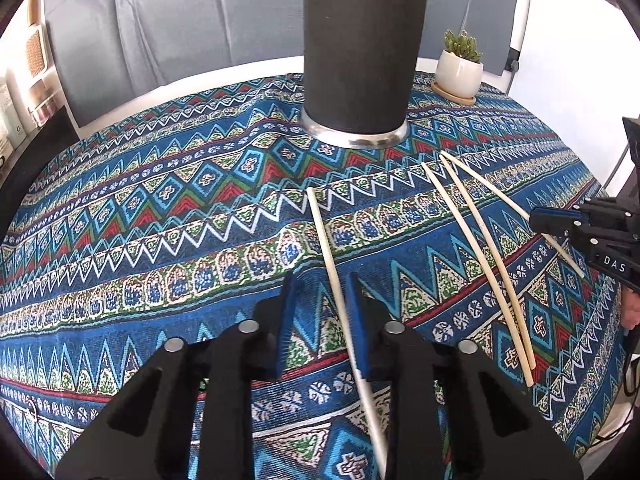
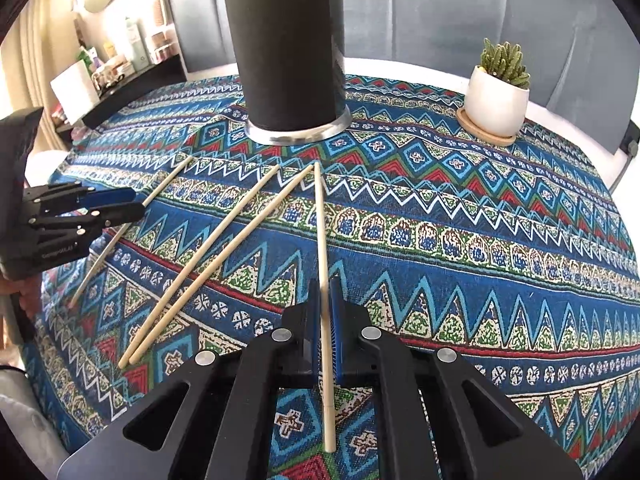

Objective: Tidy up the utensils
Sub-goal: 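Lift both held sticks upright and carry them above the black cup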

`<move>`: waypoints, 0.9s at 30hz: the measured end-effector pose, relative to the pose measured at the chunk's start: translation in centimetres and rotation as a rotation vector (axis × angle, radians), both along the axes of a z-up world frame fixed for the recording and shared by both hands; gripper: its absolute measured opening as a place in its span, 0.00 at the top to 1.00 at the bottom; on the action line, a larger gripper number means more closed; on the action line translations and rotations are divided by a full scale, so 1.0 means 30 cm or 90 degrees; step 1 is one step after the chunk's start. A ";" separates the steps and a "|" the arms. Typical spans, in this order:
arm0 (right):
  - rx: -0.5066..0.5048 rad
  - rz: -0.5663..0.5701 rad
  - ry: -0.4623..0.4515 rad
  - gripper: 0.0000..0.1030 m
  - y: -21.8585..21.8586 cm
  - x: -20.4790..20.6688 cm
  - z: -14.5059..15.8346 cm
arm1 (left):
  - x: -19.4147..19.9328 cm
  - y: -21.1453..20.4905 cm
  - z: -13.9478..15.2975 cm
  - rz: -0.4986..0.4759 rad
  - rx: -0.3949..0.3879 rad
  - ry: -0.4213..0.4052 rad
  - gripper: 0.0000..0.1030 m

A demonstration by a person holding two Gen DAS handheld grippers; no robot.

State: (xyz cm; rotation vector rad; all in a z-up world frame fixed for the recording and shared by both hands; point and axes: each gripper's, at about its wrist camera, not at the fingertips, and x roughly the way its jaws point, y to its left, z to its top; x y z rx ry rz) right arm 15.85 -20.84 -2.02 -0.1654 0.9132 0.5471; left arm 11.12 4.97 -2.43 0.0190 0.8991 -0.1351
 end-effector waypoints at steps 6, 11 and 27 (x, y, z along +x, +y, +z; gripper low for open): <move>0.026 -0.017 0.010 0.96 -0.051 -0.021 0.013 | 0.002 0.088 -0.002 0.029 -0.085 0.009 0.96; 0.078 -0.056 -0.049 0.96 -0.108 -0.072 0.076 | -0.001 0.114 0.003 0.024 -0.141 0.025 0.96; 0.126 -0.092 -0.179 0.96 -0.215 -0.154 0.310 | -0.025 0.214 0.366 -0.013 -0.078 -0.131 0.96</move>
